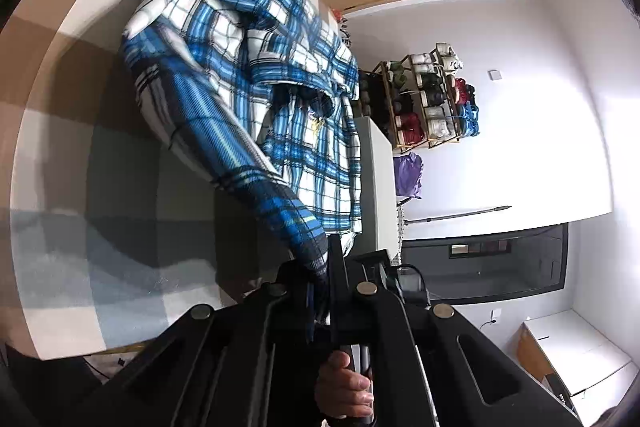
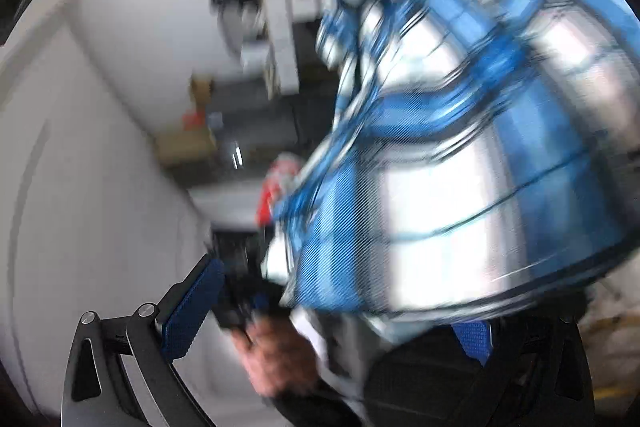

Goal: Fold large clothes

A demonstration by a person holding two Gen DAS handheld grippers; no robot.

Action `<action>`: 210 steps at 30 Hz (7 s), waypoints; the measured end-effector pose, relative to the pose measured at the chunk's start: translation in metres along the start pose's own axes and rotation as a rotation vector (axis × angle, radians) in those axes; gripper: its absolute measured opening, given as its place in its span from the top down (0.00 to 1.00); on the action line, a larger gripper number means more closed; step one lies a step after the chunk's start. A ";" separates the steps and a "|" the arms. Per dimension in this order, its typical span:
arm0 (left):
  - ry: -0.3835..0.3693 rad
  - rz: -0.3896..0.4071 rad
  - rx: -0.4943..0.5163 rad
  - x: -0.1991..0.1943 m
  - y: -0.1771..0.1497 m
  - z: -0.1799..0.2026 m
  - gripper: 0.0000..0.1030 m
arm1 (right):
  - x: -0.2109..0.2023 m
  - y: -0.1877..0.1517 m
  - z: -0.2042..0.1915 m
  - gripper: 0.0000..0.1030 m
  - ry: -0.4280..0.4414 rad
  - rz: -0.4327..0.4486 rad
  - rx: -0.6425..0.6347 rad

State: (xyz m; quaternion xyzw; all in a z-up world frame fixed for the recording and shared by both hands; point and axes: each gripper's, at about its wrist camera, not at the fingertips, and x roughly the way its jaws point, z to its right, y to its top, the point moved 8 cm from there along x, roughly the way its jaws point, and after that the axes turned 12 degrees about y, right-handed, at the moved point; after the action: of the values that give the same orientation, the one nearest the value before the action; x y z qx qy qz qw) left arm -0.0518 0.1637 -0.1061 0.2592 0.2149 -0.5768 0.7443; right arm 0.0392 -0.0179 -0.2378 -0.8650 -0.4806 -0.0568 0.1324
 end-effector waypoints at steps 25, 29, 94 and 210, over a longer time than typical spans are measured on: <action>0.042 0.000 0.002 -0.006 0.003 -0.011 1.00 | -0.166 0.116 -0.052 0.00 -0.487 0.465 -0.219; 0.073 0.000 0.008 -0.006 0.002 -0.016 1.00 | -0.198 0.141 -0.077 0.00 -0.665 0.478 -0.335; 0.439 0.004 -0.107 0.029 -0.024 -0.104 0.98 | -0.217 0.188 -0.121 0.98 -1.020 0.294 -0.788; 0.235 0.344 -0.127 -0.048 0.173 0.004 1.00 | -0.148 0.248 -0.249 0.98 -0.913 0.177 -0.776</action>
State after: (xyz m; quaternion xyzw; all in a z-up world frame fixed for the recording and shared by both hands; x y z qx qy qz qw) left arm 0.1045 0.2315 -0.0498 0.3103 0.2888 -0.3926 0.8162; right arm 0.1776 -0.3337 -0.0758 -0.8240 -0.3591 0.1602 -0.4080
